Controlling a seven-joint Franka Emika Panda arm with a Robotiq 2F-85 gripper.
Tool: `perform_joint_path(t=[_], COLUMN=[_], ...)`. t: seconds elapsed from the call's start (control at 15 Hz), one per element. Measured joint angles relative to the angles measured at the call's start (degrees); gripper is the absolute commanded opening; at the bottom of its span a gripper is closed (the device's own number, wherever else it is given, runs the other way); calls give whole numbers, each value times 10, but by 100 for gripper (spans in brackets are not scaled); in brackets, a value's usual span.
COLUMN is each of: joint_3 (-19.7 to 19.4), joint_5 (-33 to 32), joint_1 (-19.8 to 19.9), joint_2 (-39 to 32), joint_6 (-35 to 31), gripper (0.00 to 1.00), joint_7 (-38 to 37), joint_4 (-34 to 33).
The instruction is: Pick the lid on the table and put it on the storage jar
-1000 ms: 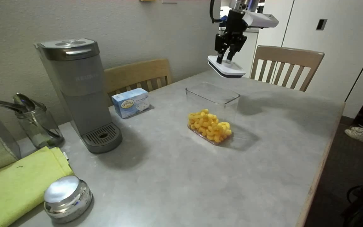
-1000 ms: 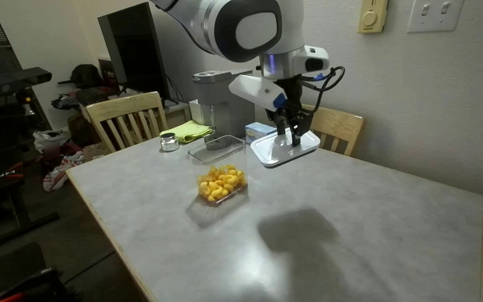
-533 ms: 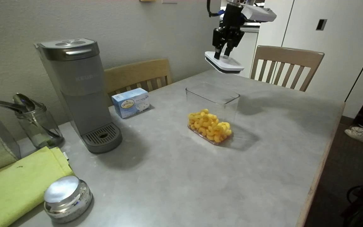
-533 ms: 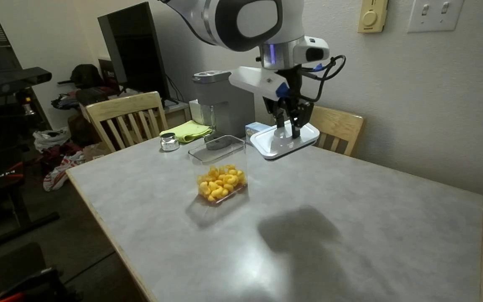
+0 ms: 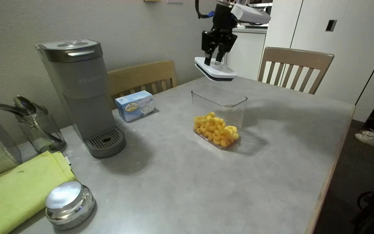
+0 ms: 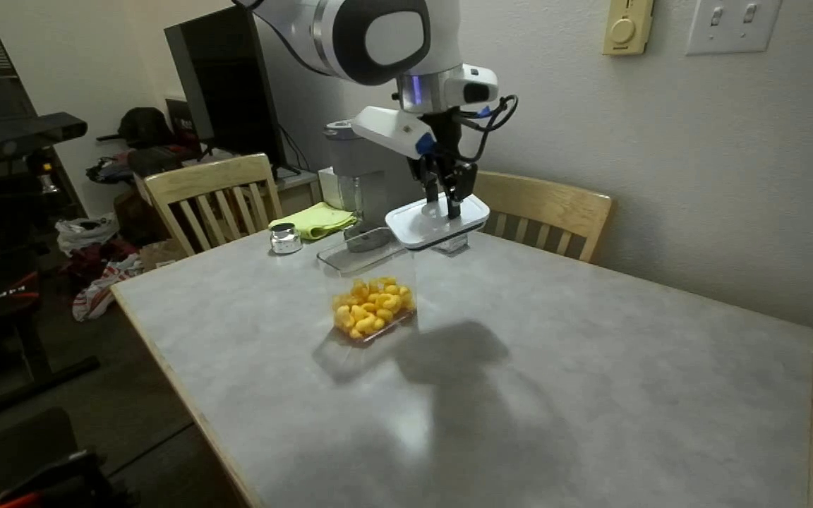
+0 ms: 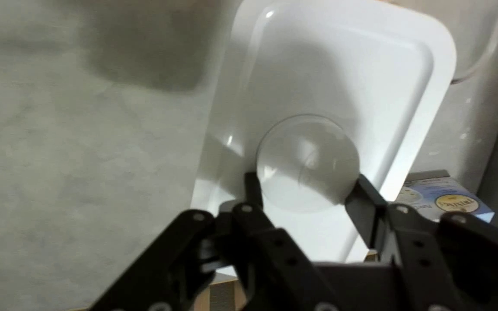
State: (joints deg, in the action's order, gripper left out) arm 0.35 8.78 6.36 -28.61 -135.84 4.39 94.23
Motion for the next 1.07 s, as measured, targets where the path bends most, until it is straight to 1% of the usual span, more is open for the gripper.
perform_joint_path(t=[0.33, 0.67, 0.87, 1.07], joint_3=[-1, -22, -19, -7], joint_5=[-15, -86, -92, -77], joint_1=[-35, -65, -75, -75], joint_2=[2, 22, 29, 29], joint_6=[0, 4, 33, 85], gripper=[27, 27, 27, 27], joint_7=[-62, -134, -137, -119], joint_4=[-2, -3, -4, -7])
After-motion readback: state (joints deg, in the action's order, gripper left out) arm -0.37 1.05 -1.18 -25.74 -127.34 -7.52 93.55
